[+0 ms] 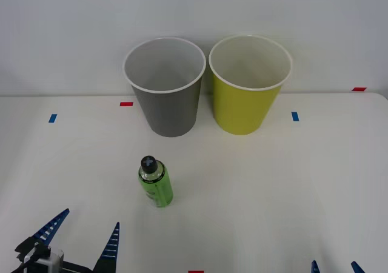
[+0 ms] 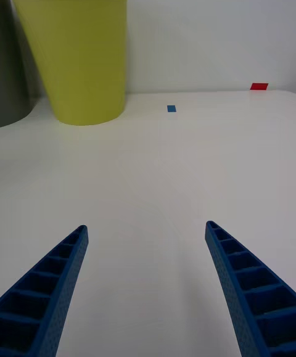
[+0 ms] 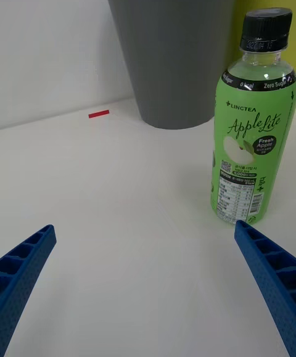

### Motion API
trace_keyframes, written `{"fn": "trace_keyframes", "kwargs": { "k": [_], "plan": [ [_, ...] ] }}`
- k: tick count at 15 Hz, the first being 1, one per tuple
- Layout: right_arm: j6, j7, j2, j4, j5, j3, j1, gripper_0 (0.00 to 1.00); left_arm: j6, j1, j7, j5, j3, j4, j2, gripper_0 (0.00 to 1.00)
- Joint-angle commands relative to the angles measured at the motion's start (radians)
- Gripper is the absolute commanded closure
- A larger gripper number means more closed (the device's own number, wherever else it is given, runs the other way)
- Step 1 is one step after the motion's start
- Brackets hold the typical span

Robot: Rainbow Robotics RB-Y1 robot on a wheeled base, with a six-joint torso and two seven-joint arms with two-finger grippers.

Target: Put cans in the gray bin and PET bottles in the light green bin.

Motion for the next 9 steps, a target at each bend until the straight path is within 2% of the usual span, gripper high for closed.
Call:
{"fn": "trace_keyframes", "kwargs": {
  "k": [1, 9],
  "plan": [
    [0.000, 0.000, 0.000, 0.000, 0.000, 0.000, 0.000, 0.35, 0.000, 0.000, 0.000, 0.000, 0.000, 0.000, 0.000, 0.00],
    [0.000, 0.000, 0.000, 0.000, 0.000, 0.000, 0.000, 0.35, 0.000, 0.000, 0.000, 0.000, 0.000, 0.000, 0.000, 0.00]
  ]
}}
